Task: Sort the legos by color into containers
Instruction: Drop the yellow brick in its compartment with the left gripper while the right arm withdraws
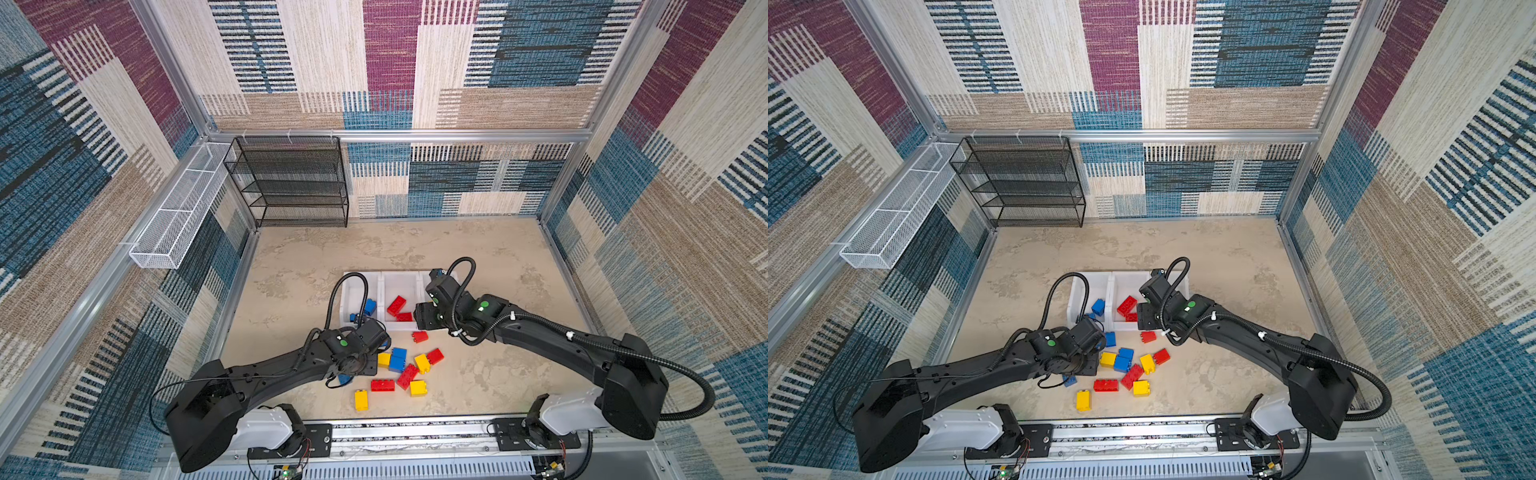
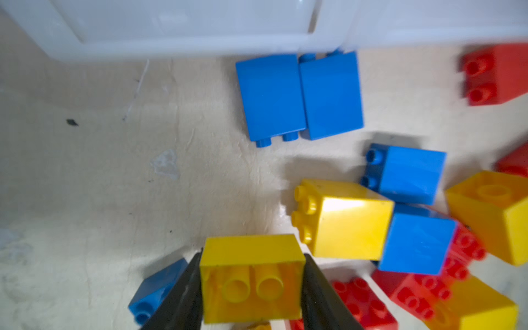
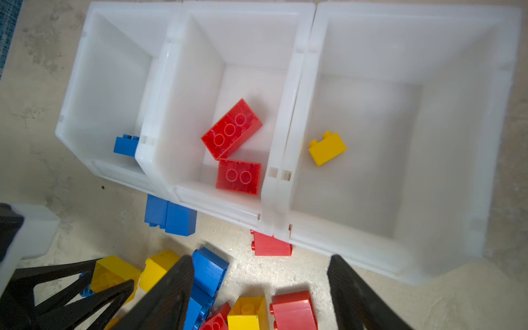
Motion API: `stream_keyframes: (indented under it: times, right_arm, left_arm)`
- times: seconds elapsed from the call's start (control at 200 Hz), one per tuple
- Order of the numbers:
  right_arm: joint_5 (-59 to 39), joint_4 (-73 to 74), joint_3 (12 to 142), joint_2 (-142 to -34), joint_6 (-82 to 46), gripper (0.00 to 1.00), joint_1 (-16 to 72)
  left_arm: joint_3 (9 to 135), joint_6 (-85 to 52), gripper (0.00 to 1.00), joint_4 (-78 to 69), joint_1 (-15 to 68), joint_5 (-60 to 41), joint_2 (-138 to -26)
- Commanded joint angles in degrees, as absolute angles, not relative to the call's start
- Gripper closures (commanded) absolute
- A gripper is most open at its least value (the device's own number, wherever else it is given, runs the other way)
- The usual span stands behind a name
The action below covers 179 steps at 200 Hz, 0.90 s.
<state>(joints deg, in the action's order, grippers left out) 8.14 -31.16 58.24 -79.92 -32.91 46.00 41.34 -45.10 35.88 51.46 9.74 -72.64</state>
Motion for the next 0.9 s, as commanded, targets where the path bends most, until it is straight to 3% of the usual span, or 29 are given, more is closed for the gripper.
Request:
stream_keyframes:
  times: [0.0, 0.165, 0.611, 0.892]
  right_arm:
    - [9.8, -31.2, 58.8, -76.7, -32.4, 0.23, 44.4]
    - [10.8, -32.2, 57.8, -70.0, -31.3, 0.23, 39.2]
    - [13.6, -38.0, 51.9, -55.8, -33.8, 0.22, 30.7]
    - [13.6, -40.0, 51.5, -53.5, -34.0, 0.22, 29.7]
  left_arm:
    - [44.4, -40.8, 0.57, 39.0, 50.9, 12.6, -70.5]
    - [52.6, -34.0, 0.57, 36.7, 49.6, 12.4, -73.2]
    - [93.2, -20.4, 0.57, 34.4, 49.3, 1.4, -109.9]
    - [106.0, -18.5, 0.55, 34.4, 49.5, -1.0, -124.0]
